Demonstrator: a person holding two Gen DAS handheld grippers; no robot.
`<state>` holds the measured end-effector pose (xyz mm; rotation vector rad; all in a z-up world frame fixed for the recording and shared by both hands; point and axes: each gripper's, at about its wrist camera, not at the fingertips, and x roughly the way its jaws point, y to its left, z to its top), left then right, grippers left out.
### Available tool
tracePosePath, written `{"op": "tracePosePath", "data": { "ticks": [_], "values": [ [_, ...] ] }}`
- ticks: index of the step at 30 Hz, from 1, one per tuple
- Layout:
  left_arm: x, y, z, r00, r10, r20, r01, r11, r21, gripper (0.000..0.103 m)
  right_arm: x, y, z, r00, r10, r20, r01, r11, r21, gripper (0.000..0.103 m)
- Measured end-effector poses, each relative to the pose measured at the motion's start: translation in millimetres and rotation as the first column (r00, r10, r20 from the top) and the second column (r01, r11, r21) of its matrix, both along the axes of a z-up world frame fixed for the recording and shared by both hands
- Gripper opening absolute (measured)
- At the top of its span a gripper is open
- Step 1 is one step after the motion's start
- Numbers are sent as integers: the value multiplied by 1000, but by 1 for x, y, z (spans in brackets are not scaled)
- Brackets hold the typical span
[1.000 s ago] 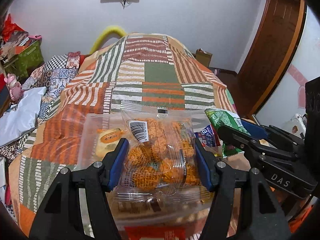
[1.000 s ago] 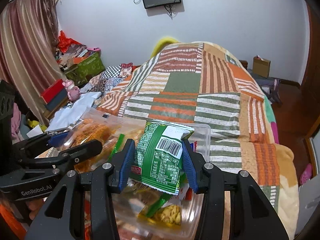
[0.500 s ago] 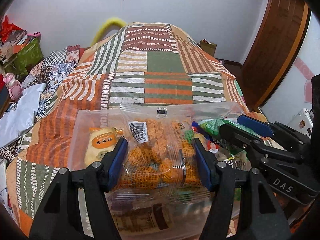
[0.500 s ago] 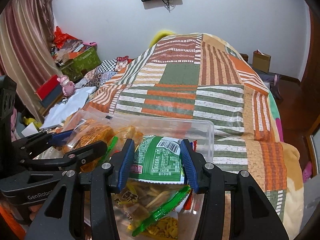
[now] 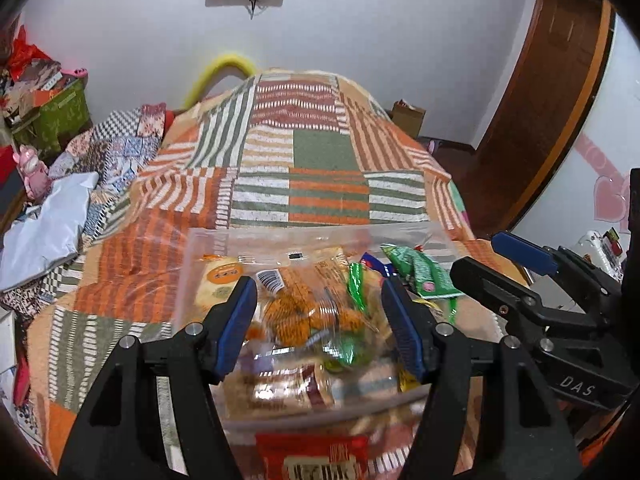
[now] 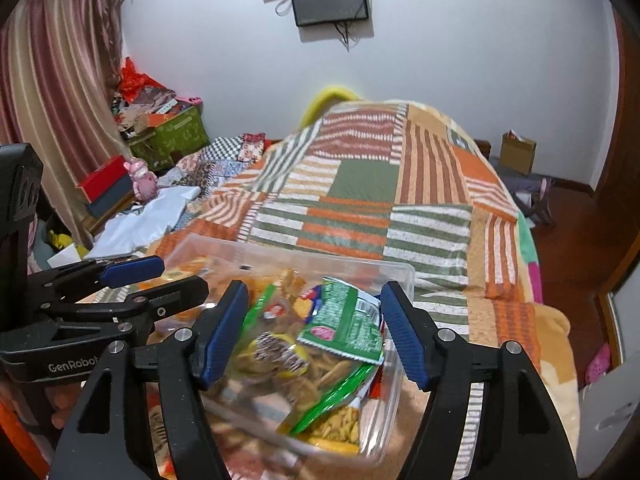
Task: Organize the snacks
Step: 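Carry orange crisp bag into box with left tool while right tool drops green bag in, then grasp red noodle-snack bag with left tool while right tool grasps red broad-bean bag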
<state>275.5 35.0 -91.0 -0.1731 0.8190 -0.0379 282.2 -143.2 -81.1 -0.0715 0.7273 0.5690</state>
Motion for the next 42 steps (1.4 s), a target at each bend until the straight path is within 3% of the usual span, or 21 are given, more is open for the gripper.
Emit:
{"op": "tracePosePath", "data": {
  "ticks": [10,16,23,32,39,42],
  "values": [
    [-65,9,25,999,8,39,-10,999,50,69,-51,0,30,998,30,55,-31,999,20,74],
    [-102,24,22,999,33,25,-35,998,54,73,-77,5,24,999,47,28,-47,999,10,75],
    [-136,43,4,997,66,-27,-64,997,53,74,-99,16,6,998,64,-25,-64,998,0,75],
    [-174,58,-43,988,74,-134,-65,995,70,74,-119,28,-19,991,81,-104,-81,997,2,75],
    [-195,66,-79,975,60,-215,-55,998,28,74,-129,37,-40,983,93,-158,-98,995,-22,75],
    [-201,68,-92,968,56,-244,-50,998,34,79,-133,38,-47,980,97,-176,-104,994,-32,75]
  ]
}}
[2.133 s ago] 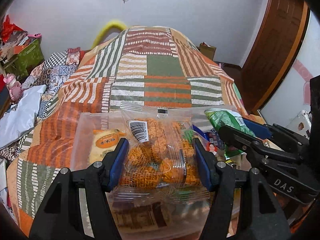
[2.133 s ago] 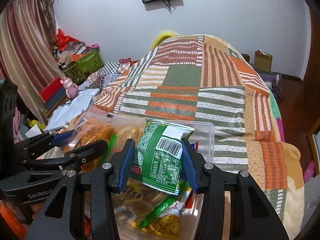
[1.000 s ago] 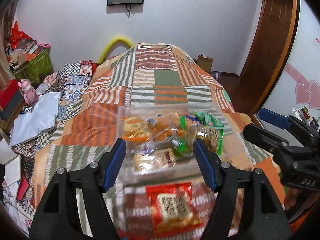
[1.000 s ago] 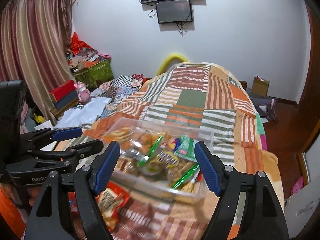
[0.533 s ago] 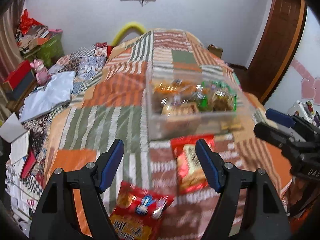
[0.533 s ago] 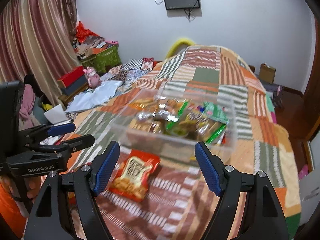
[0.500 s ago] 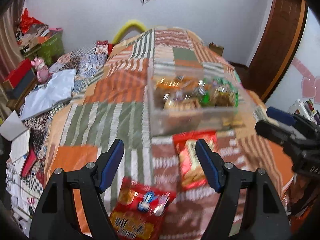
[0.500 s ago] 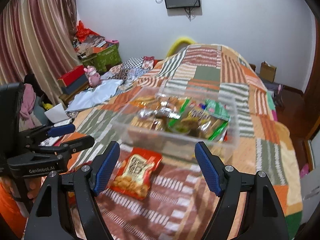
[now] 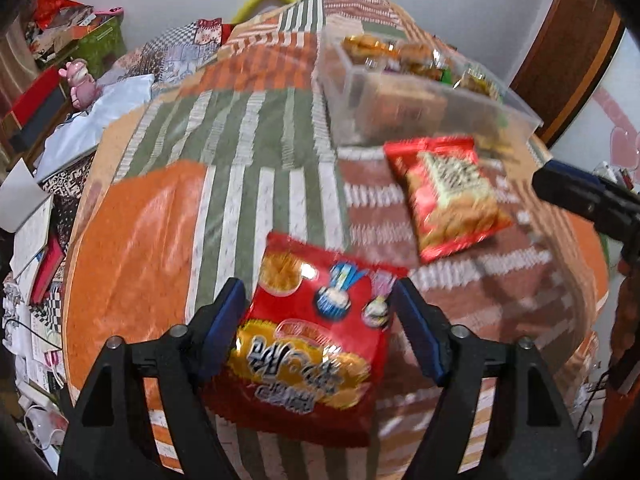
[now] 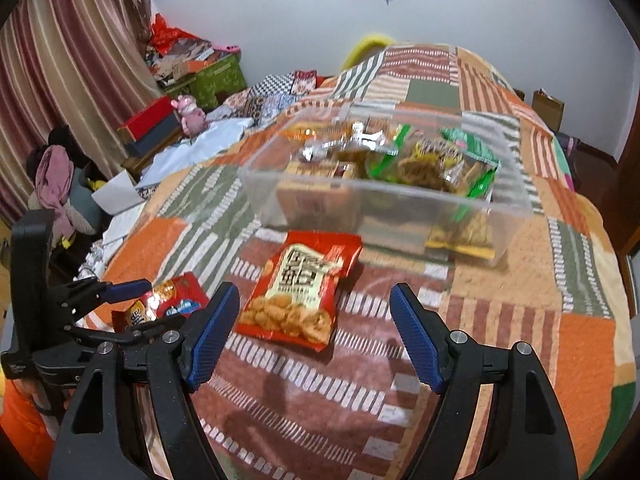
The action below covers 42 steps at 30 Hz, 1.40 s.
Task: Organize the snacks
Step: 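Grasp red noodle-snack bag with left tool while right tool grasps red broad-bean bag, then lay red noodle-snack bag on box with left tool while right tool places broad-bean bag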
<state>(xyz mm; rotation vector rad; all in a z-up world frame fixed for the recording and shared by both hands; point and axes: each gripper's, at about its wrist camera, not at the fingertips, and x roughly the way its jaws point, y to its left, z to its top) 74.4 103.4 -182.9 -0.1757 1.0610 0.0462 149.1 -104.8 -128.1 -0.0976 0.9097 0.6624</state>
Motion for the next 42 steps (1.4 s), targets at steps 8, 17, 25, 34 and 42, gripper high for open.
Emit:
{"op": "tracePosePath", "data": {
  "ticks": [8,17,25,34,42],
  "values": [
    [-6,-5,-16,999,-23,-30,23,999,-24,88,1,9,-15,999,12,-48,-13,1000,-13,75],
    [-9,5,-19,1000,10,4,-10,1000,-29,80,9,29,-31,997,38,-71,-42,998,-56,75],
    [-6,23,-14,997,66,28,-65,997,-39,68,23,51,-46,993,50,-106,-61,993,-98,75],
    [-3,27,-15,996,85,37,-83,996,-46,68,31,63,-56,991,61,-118,-78,986,-147,76],
    [-6,27,-11,995,86,46,-83,995,-57,68,32,60,-56,993,56,-100,-71,987,-147,66]
  ]
}}
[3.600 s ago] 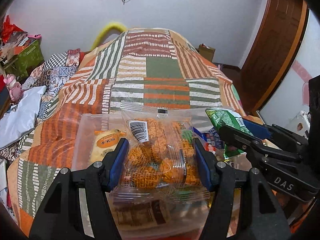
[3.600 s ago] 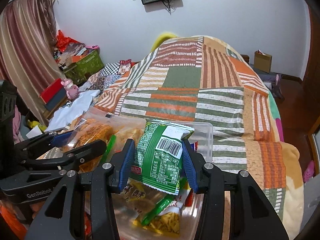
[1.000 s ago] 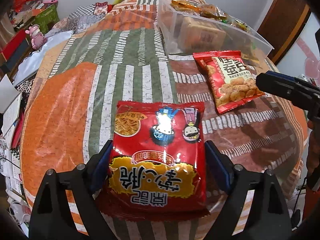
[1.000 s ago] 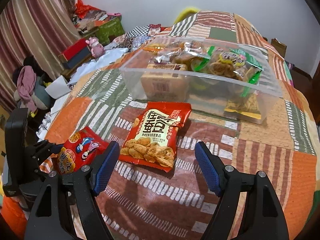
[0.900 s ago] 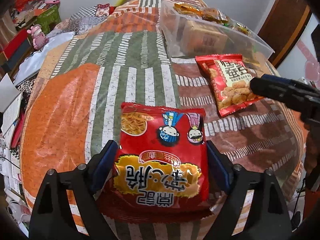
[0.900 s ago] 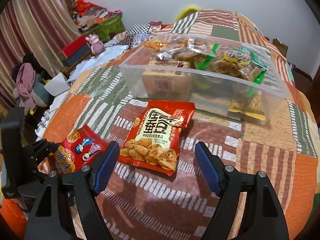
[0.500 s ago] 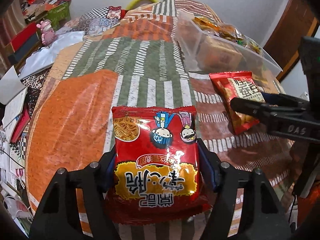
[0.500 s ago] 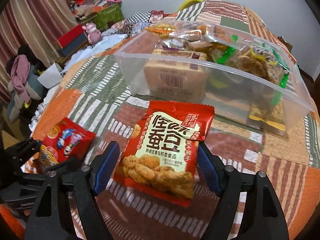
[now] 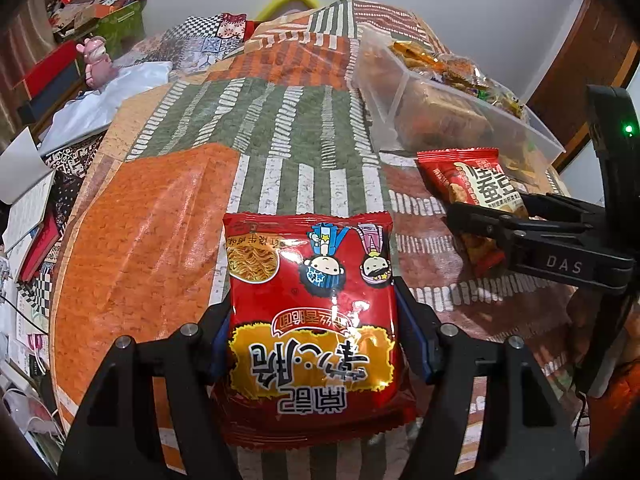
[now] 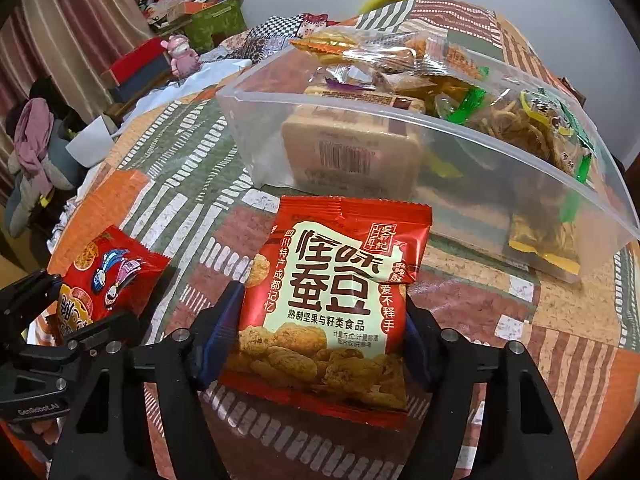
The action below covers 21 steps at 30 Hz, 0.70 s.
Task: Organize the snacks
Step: 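Lay red noodle-snack bag on box with left tool while right tool places broad-bean bag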
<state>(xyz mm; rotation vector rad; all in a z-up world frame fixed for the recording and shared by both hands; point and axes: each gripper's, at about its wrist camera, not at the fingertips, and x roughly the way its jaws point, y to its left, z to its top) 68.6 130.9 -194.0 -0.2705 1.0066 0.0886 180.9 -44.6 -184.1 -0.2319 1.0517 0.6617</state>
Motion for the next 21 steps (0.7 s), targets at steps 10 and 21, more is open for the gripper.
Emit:
{"op": "tracePosePath", "data": {
  "ticks": [10,21],
  "values": [
    [1,-7,32,997,1,78,-1,1000,-3,67,-9,-17,13,1000,-15,17,14,998,57,65],
    [33,-34,74,983,-40,177,41,999,-5,67,-13,-50,60,994,-49,95,31,984,176,65]
  ]
}}
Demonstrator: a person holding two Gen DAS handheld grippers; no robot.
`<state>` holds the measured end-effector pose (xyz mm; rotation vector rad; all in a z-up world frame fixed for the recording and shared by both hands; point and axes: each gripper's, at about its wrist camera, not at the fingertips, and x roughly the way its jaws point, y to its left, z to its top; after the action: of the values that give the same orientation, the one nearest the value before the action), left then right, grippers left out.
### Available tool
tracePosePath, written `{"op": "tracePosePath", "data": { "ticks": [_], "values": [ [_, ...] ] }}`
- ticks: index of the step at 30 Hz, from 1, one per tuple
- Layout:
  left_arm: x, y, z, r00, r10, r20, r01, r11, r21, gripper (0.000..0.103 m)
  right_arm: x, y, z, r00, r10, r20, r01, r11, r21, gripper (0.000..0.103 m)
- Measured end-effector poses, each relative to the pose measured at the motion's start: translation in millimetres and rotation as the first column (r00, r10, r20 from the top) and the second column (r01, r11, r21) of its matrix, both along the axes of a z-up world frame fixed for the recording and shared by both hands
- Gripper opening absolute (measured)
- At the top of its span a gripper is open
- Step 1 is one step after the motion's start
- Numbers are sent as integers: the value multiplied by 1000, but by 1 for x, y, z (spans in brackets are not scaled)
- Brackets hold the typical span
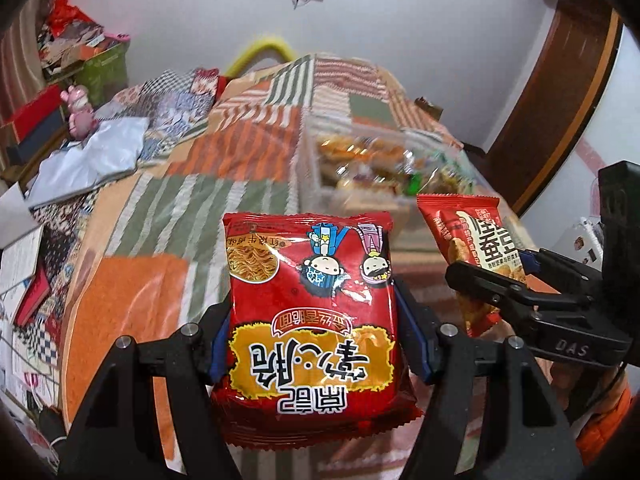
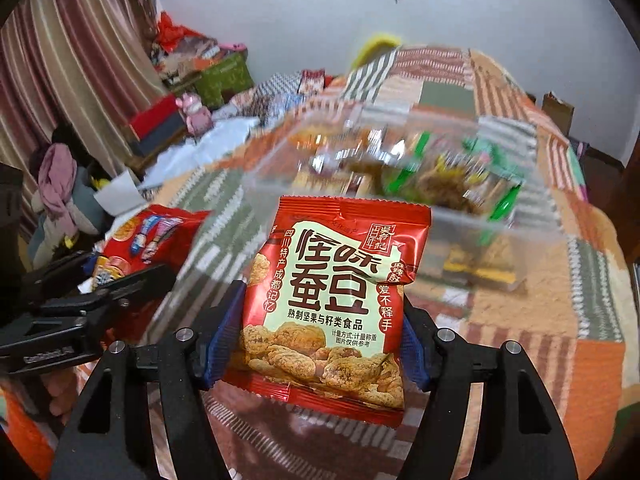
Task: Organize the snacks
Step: 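Lay red noodle-snack bag on box with left tool while right tool places broad-bean bag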
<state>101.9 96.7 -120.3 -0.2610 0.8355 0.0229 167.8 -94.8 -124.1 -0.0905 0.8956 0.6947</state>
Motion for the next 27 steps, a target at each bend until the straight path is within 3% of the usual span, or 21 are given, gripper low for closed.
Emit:
{"op": "tracePosePath", "data": {
  "ticks": [13,27],
  "values": [
    [72,-16,23,998,-30,59,30,1000,-1,67,47,-32,30,991,-103,87,100,994,44,65],
    [146,-22,-2,998,-44,34,45,999,-23,67,94,-34,4,987,-140,73,140,990,-4,65]
  ]
}}
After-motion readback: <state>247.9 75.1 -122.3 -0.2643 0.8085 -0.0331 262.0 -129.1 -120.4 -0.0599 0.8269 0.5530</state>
